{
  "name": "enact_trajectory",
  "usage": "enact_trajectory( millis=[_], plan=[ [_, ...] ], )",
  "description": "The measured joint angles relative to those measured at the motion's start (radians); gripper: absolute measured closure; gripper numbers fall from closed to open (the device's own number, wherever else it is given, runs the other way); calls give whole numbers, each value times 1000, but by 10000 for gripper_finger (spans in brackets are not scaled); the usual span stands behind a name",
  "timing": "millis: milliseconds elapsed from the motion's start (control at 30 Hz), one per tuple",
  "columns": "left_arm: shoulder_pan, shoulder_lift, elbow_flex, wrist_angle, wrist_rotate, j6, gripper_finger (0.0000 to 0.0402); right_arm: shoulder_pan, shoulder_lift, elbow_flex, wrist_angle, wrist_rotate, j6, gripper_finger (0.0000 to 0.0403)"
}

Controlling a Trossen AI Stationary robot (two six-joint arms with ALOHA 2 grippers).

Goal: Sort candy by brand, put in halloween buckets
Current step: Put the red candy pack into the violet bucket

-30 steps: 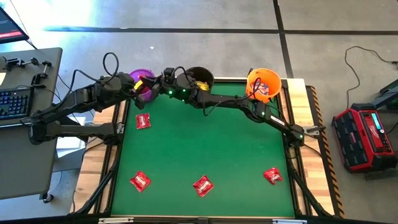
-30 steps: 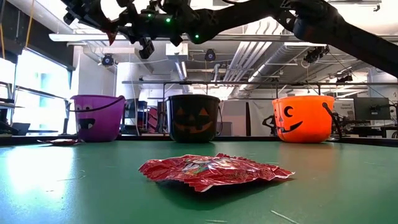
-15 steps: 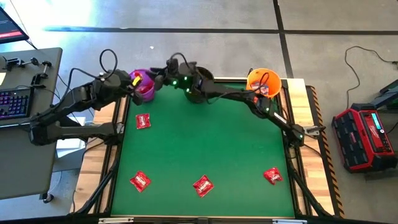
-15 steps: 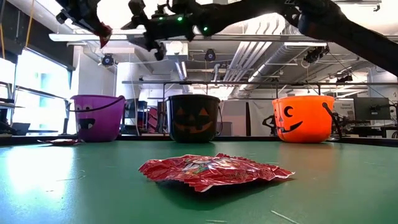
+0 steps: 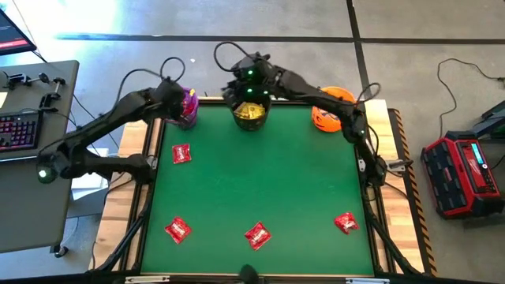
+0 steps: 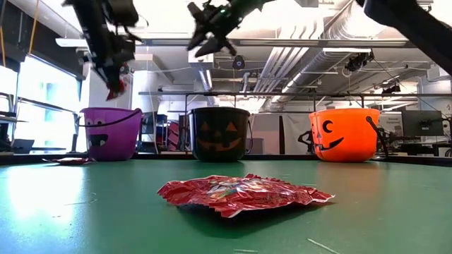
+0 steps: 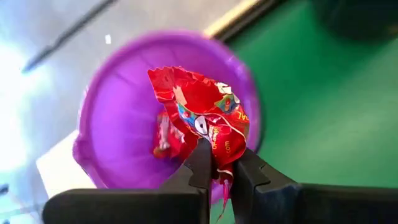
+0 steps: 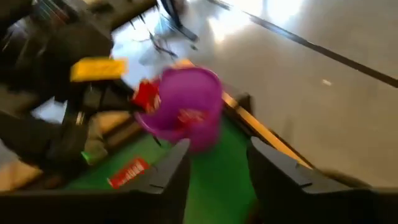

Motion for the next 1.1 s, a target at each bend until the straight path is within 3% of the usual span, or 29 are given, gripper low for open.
enact_trajectory(
  millis=[300, 667, 800, 1100],
  plan=[
    [252, 186, 0, 13, 200, 42, 387, -12, -145, 0, -249, 52, -128, 393],
    [335, 346, 130, -11, 254, 80, 376, -2, -255, 0, -379, 60, -154, 401],
    [341, 374, 145, -22, 258, 85, 342, 18, -254, -20, -440, 62, -137, 402],
    [340, 352, 145, -15, 259, 134, 256, 80, -256, -271, -280, 19, -40, 403]
  ],
)
